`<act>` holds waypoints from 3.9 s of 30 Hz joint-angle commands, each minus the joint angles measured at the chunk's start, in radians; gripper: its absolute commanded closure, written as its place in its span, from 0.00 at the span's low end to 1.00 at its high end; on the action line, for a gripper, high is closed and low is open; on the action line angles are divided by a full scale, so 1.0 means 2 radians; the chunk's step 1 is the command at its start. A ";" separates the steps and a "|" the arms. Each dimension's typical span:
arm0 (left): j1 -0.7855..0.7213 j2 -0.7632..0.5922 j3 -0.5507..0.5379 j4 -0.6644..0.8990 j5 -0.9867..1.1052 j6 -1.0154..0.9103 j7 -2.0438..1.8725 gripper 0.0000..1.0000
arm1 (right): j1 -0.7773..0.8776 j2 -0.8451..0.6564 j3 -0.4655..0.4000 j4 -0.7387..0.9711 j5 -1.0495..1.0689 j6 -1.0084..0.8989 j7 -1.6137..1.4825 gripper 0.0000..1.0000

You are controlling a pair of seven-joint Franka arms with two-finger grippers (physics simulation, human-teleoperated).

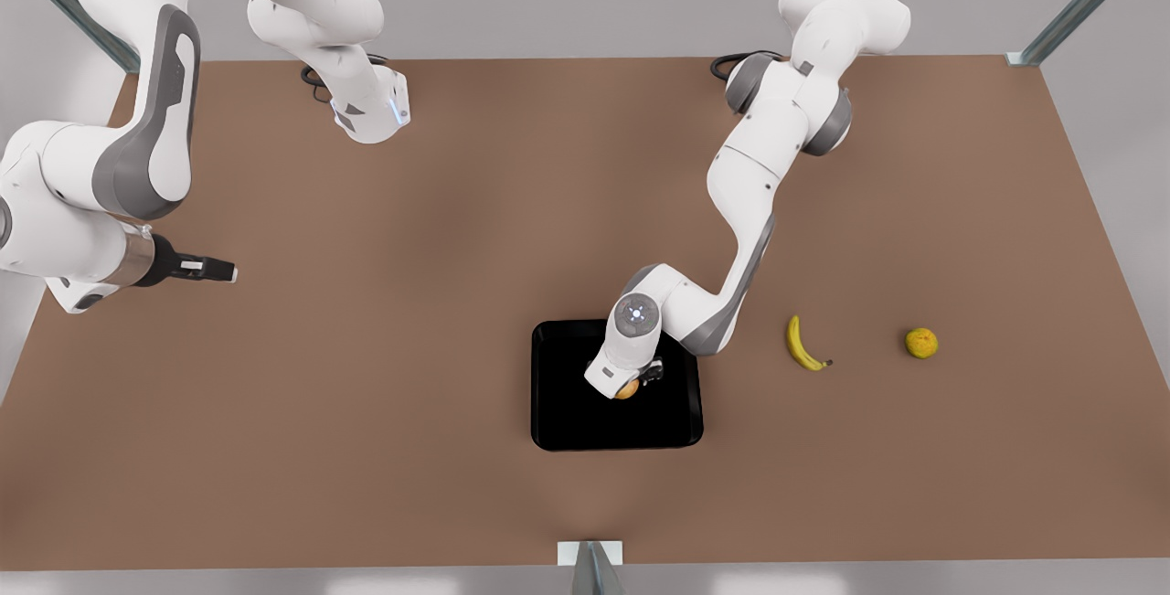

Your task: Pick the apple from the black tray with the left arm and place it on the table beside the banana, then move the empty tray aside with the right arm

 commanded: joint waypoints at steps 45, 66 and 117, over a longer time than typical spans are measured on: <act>0.178 -0.127 -0.022 -0.014 0.006 -0.373 0.179 0.30 | 0.009 0.017 0.008 0.025 -0.017 -0.017 0.033 0.00; 0.263 -0.120 -0.022 -0.113 0.062 -0.316 0.241 0.30 | 0.279 0.322 0.064 0.161 0.043 0.404 0.609 0.00; 0.185 -0.574 0.018 -0.489 -0.131 -0.209 0.278 0.00 | -0.048 0.071 0.064 -0.077 -0.050 0.229 -0.349 0.93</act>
